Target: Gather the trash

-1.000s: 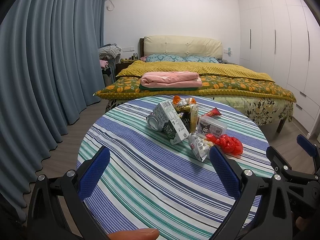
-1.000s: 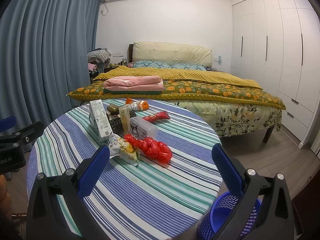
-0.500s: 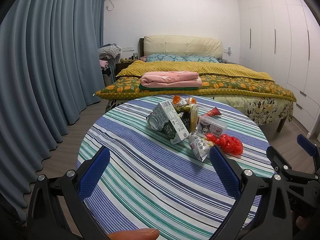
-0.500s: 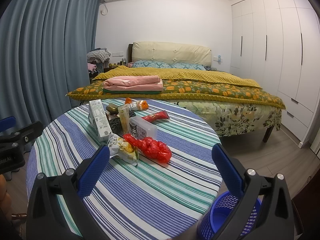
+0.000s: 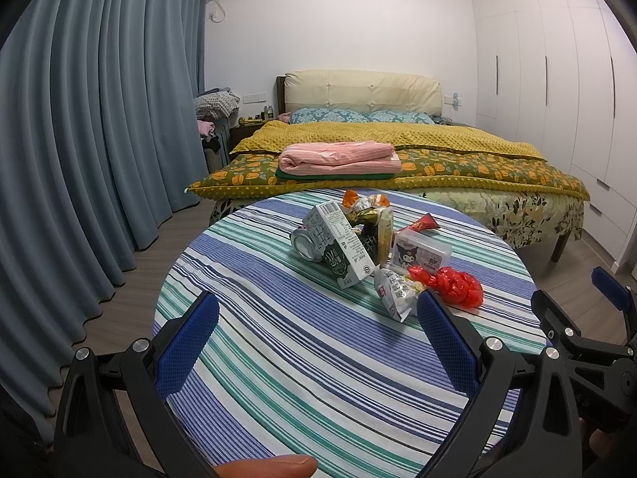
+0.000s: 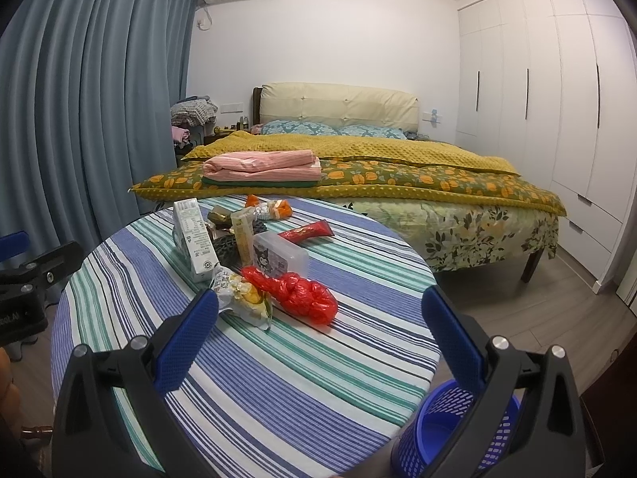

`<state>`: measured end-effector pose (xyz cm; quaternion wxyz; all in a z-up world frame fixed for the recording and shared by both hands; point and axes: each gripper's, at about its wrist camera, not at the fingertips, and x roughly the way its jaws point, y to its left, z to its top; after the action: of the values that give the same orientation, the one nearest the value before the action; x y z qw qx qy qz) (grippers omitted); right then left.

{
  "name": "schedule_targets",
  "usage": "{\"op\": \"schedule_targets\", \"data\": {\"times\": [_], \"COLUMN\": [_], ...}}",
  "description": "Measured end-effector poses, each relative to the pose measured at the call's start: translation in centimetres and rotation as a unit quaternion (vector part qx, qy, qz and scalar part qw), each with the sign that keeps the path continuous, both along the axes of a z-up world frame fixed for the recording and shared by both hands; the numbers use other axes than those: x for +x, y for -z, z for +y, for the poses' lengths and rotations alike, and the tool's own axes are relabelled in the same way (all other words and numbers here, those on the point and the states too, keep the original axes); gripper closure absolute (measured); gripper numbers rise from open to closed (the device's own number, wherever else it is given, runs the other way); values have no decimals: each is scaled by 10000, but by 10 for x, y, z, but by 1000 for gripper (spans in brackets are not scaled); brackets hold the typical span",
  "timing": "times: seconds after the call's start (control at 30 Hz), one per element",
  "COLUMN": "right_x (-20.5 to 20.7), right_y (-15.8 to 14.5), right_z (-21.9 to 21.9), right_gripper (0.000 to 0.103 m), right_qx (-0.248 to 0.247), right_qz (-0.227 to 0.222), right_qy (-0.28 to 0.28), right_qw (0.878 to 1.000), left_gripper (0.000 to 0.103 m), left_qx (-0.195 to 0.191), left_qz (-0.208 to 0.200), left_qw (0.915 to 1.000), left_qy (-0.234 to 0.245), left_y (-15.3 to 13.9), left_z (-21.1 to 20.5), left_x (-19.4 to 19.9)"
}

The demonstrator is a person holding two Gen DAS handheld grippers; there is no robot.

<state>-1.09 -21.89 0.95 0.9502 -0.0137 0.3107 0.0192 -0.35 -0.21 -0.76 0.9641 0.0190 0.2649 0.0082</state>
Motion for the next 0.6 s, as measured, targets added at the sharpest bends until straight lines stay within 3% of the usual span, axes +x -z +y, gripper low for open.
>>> {"op": "schedule_targets", "data": {"times": [0.6], "right_x": [0], "right_y": [1], "right_z": [0], "right_gripper": [5], "right_qx": [-6], "right_qz": [-2], "right_qy": [7], "right_qw": [10000], "left_gripper": [4], "left_qx": [12], "left_qz": [16], "left_qw": [10000], "left_qy": [-2], "left_y": [1], "left_z": [0], "left_x": [0]}}
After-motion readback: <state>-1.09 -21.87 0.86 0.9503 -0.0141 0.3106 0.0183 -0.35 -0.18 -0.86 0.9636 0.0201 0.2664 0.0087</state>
